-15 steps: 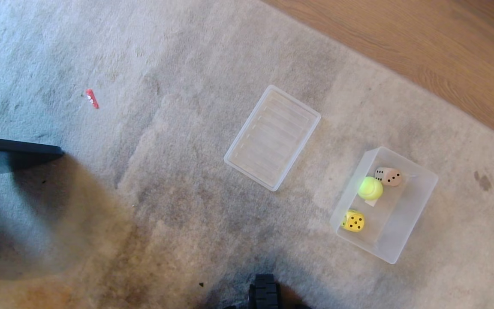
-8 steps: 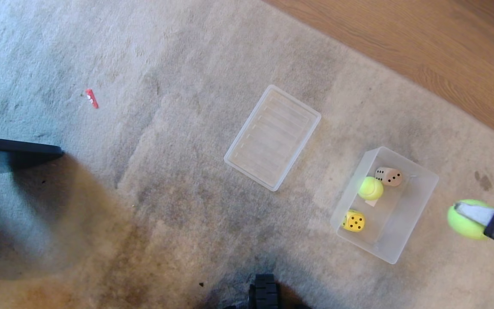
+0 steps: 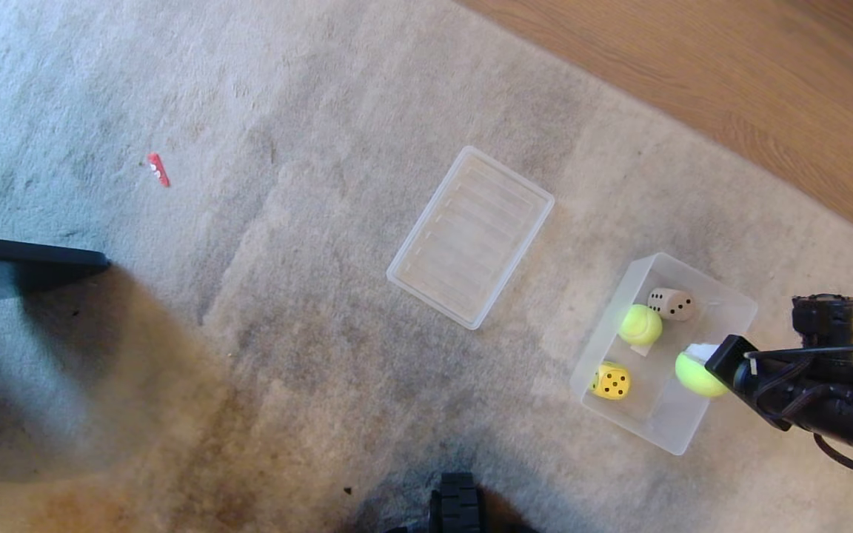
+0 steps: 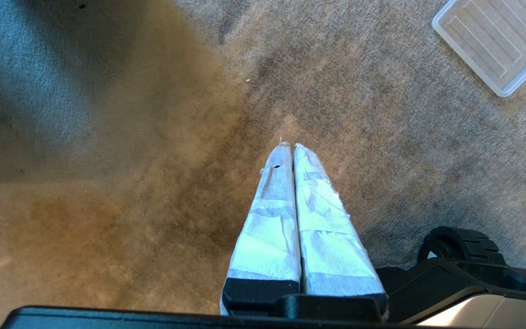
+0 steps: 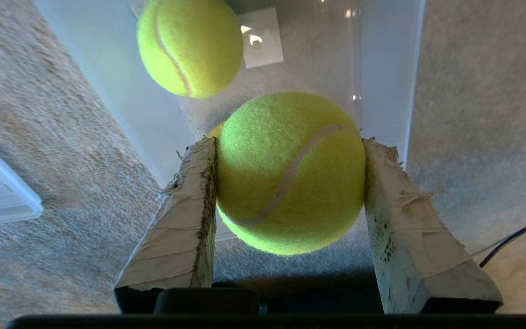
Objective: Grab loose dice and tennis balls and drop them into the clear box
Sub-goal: Put the ball in the box
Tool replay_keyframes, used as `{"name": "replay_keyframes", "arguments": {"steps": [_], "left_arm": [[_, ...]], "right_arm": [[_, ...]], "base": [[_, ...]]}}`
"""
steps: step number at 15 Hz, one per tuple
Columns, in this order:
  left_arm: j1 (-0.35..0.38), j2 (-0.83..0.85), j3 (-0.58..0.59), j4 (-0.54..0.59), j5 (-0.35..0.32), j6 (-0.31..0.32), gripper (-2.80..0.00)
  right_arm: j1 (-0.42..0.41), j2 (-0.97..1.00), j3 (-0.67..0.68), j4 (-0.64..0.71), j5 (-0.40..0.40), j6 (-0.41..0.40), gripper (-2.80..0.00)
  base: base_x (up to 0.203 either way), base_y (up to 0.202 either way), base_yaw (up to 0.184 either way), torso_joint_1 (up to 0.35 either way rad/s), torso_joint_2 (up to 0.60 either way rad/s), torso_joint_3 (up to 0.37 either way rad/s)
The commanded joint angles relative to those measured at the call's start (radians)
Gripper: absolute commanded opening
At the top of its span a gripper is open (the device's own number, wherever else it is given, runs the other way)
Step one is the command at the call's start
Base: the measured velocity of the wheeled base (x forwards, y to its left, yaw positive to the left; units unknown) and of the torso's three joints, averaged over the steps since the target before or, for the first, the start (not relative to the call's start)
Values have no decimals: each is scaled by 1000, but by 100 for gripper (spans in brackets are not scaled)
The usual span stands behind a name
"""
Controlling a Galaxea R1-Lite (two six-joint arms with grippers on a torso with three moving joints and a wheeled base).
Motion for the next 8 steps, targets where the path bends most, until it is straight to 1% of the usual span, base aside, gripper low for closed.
{"name": "replay_keyframes", "arguments": {"steps": [1,4,6,8], "left_arm": [[1,0,0,0,2,-1,-280],[1,0,0,0,0,-3,-280],[1,0,0,0,1,-2,-280],[1,0,0,0,2,-1,-280]], "right_arm": [[10,129,2,-65,4,8,0],[12,126,6,-77,5,9,0],[12,72,11,-76,3,5,0],[12,-16,12,-43,1,-2,0]], "base": [[0,0,0,0,0,0],[0,0,0,0,0,0],[0,0,0,0,0,0],[0,0,0,0,0,0]]}}
